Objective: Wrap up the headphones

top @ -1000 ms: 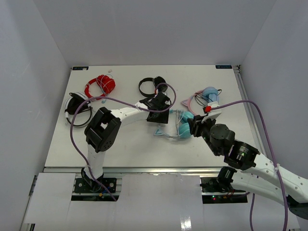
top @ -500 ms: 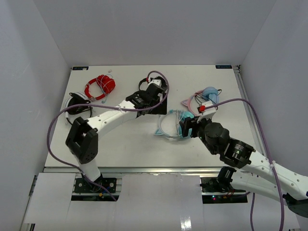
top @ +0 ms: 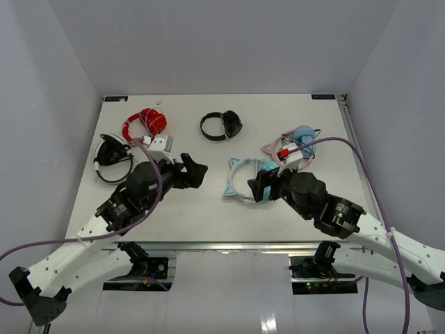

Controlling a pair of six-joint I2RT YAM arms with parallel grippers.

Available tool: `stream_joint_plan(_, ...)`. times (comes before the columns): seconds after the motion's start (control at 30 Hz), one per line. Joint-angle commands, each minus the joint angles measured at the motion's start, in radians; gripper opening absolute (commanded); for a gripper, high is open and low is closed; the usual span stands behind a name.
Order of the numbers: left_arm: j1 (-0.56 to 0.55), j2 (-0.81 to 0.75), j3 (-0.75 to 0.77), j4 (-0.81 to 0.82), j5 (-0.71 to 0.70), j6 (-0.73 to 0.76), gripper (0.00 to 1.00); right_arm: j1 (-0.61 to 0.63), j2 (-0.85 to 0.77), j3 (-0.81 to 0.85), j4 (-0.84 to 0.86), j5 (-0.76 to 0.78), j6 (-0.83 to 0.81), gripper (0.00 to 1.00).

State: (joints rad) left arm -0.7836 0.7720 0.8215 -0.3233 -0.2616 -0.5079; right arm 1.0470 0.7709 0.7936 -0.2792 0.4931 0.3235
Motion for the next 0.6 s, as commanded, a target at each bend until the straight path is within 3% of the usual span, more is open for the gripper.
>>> stream_joint_plan(0.0,-0.005,-0.123,-0.152,0.093,-0.025,-0.024,0.98,-0.002,-0.034,-0.022,0.005,0.063,0.066,0.9)
stream_joint_plan(0.17,-0.005,-0.185,-0.272,0.225,0.056,0.0,0.98,-0.004,-0.047,-0.044,0.008,0.092,0.06,0.9)
stream_joint_plan(0.57,-0.006,-0.199,-0.296,0.253,0.07,0.019,0.98,-0.002,-0.058,-0.081,0.027,0.096,0.059,0.9)
